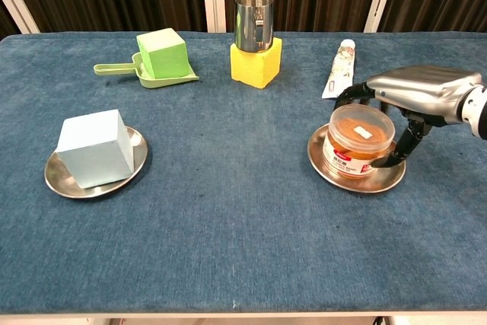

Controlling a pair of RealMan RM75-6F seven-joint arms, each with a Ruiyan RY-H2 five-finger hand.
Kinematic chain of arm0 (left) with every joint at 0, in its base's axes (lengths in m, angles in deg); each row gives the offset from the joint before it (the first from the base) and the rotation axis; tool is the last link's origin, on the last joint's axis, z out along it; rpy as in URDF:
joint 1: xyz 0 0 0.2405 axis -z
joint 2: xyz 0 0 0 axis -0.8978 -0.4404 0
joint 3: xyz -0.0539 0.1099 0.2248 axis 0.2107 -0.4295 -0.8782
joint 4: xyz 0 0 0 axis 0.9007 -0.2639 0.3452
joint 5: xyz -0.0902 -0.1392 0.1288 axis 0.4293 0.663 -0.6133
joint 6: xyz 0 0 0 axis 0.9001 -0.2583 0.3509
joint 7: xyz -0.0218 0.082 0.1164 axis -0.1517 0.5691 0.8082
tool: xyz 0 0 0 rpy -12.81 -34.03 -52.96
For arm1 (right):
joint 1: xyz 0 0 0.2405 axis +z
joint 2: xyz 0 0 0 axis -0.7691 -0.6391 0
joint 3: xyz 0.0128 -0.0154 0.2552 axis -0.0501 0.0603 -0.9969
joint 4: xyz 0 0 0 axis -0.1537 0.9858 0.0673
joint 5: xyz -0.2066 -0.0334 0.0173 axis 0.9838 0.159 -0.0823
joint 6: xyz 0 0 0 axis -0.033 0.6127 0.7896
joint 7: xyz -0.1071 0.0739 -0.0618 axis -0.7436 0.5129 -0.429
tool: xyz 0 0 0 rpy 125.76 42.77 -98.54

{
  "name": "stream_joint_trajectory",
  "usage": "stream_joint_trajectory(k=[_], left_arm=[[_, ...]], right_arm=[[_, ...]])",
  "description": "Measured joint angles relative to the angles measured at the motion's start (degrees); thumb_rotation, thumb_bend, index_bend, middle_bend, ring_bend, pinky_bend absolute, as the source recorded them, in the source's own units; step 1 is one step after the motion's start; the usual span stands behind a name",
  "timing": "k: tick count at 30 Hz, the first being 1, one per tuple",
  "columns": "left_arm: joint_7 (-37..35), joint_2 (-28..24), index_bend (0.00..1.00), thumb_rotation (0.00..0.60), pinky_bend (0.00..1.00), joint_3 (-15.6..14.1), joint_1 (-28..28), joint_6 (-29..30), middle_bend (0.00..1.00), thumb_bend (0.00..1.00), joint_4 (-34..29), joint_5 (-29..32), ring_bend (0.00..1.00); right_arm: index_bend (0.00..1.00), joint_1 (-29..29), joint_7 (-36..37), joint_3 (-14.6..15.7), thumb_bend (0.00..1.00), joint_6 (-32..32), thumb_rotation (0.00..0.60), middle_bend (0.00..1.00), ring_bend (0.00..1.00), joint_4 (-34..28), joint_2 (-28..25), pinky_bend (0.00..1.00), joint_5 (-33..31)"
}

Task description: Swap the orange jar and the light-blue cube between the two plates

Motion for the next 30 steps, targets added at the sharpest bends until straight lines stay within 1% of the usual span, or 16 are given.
stream_joint_trajectory(k=[1, 4, 7, 10, 13, 15, 17, 18, 20, 21, 23, 24, 25, 27, 28, 30], left_arm=[[-0.1, 0.0, 0.08, 0.6, 0.08, 0.0, 0.0, 0.0, 0.02, 0.08, 0.0, 0.0, 0.0], [-0.2, -0.1, 0.08, 0.6, 0.08, -0.1, -0.1, 0.1, 0.02, 0.08, 0.0, -0.1, 0.0], [-0.3, -0.1, 0.08, 0.6, 0.08, -0.1, -0.2, 0.6, 0.02, 0.08, 0.0, -0.3, 0.0], [-0.5, -0.1, 0.08, 0.6, 0.08, -0.1, -0.4, 1.0, 0.02, 0.08, 0.1, -0.5, 0.0], [-0.8, -0.2, 0.08, 0.6, 0.08, -0.1, -0.5, 1.2, 0.02, 0.08, 0.2, -0.6, 0.0], [-1.0, -0.2, 0.08, 0.6, 0.08, -0.1, -0.5, 1.5, 0.02, 0.08, 0.4, -0.7, 0.0], [-1.1, -0.3, 0.08, 0.6, 0.08, 0.0, -0.6, 1.8, 0.02, 0.08, 0.5, -0.8, 0.0], [-1.2, -0.3, 0.08, 0.6, 0.08, 0.0, -0.6, 1.8, 0.02, 0.08, 0.6, -0.8, 0.0], [-1.3, -0.4, 0.08, 0.6, 0.08, 0.0, -0.5, 1.5, 0.02, 0.08, 0.7, -0.7, 0.0], [-1.4, -0.4, 0.08, 0.6, 0.08, 0.0, -0.5, 1.3, 0.02, 0.08, 0.7, -0.7, 0.0], [-1.7, -0.6, 0.08, 0.6, 0.08, 0.0, -0.3, 0.9, 0.02, 0.08, 0.7, -0.6, 0.0], [-1.8, -0.6, 0.08, 0.6, 0.08, 0.0, -0.2, 0.7, 0.02, 0.08, 0.8, -0.5, 0.0], [-2.0, -0.7, 0.08, 0.6, 0.08, 0.0, -0.1, 0.5, 0.02, 0.08, 0.8, -0.4, 0.0], [-2.3, -0.8, 0.08, 0.6, 0.08, 0.0, 0.0, 0.3, 0.02, 0.08, 0.7, -0.3, 0.0], [-2.3, -0.8, 0.08, 0.6, 0.08, 0.0, 0.1, 0.3, 0.02, 0.08, 0.8, -0.4, 0.0], [-2.4, -0.7, 0.08, 0.6, 0.08, 0.0, 0.2, 0.3, 0.02, 0.08, 0.8, -0.7, 0.0]], right_arm=[[0.69, 0.3, 0.2, 0.1, 0.42, 0.0, 0.6, 0.55, 0.61, 0.1, 0.0, 0.67, -0.1], [0.73, 0.7, 1.3, -0.1, 0.44, 0.8, 0.6, 0.59, 0.65, 0.0, 0.2, 0.7, -0.1], [0.74, 1.2, 1.9, -1.0, 0.45, 2.9, 0.6, 0.6, 0.65, 0.0, 1.0, 0.71, 0.1], [0.73, 2.7, 1.4, -2.9, 0.45, 4.7, 0.6, 0.6, 0.65, 0.1, 3.1, 0.71, -0.5], [0.73, 5.5, -1.2, -4.9, 0.45, 5.1, 0.6, 0.6, 0.65, 0.6, 6.0, 0.71, -3.2], [0.71, 8.2, -3.7, -6.2, 0.45, 5.0, 0.6, 0.6, 0.65, 1.6, 8.7, 0.71, -6.1], [0.68, 11.1, -6.7, -7.2, 0.45, 5.0, 0.6, 0.6, 0.63, 3.4, 12.2, 0.7, -9.3], [0.63, 12.4, -8.2, -7.5, 0.45, 5.0, 0.6, 0.59, 0.61, 4.5, 13.8, 0.69, -10.6], [0.47, 15.3, -11.3, -8.0, 0.45, 5.0, 0.6, 0.51, 0.53, 7.6, 17.5, 0.61, -13.5], [0.37, 16.5, -12.4, -8.2, 0.45, 5.0, 0.6, 0.45, 0.47, 9.2, 19.0, 0.56, -14.6], [0.12, 19.2, -14.3, -8.5, 0.45, 4.7, 0.6, 0.28, 0.3, 12.7, 22.3, 0.45, -17.5], [0.05, 20.3, -14.8, -8.6, 0.44, 4.5, 0.6, 0.21, 0.22, 13.9, 23.4, 0.41, -18.7], [0.01, 21.1, -15.3, -8.5, 0.4, 4.2, 0.6, 0.12, 0.13, 14.8, 24.1, 0.35, -19.8], [0.0, 22.0, -16.1, -8.1, 0.31, 3.6, 0.6, 0.03, 0.04, 15.4, 24.6, 0.25, -21.8], [0.0, 22.0, -16.2, -7.9, 0.24, 3.5, 0.6, 0.0, 0.01, 15.1, 24.5, 0.19, -22.2], [0.0, 21.8, -16.3, -7.3, 0.19, 3.6, 0.594, 0.0, 0.0, 13.5, 23.4, 0.15, -22.5]])
